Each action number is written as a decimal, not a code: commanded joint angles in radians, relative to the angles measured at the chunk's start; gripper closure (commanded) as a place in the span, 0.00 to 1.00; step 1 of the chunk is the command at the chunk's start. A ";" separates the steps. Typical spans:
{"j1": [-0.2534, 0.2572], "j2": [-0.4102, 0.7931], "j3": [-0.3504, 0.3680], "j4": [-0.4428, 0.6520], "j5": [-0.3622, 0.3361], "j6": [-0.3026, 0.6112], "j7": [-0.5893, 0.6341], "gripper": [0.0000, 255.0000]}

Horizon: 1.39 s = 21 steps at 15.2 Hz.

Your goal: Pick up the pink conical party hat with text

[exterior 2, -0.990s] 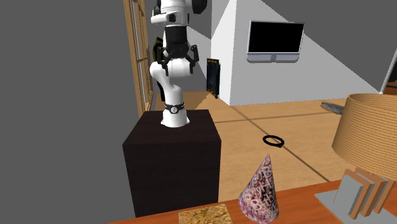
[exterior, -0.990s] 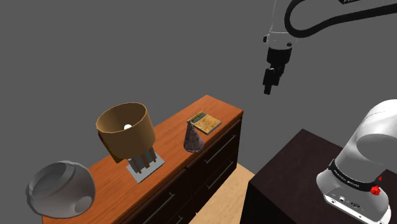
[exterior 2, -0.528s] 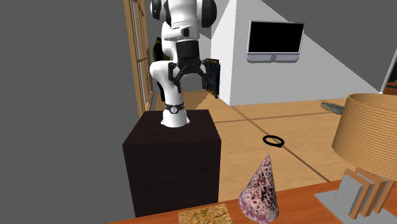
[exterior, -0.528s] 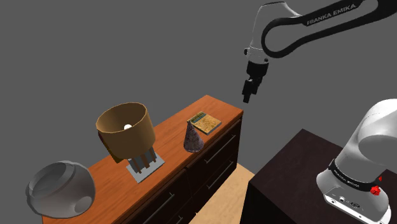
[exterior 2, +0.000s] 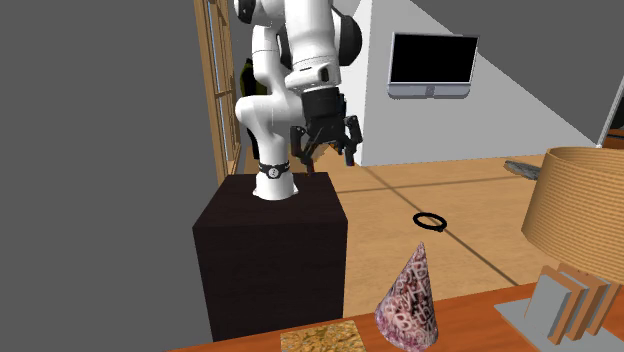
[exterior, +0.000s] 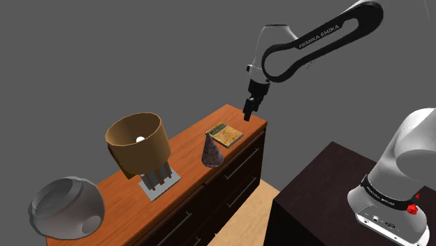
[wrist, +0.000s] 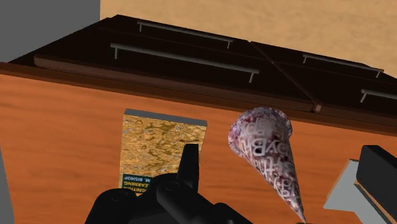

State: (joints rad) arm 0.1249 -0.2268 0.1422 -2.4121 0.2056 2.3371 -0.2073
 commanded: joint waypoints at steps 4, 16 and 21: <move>0.029 0.180 0.031 0.102 0.018 0.142 -0.015 0.00; 0.089 0.537 0.075 0.387 -0.002 0.342 -0.039 0.00; 0.090 0.582 0.077 0.375 0.001 0.398 -0.050 0.00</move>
State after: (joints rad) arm 0.2149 0.3453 0.2186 -2.0352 0.2062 2.7231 -0.2552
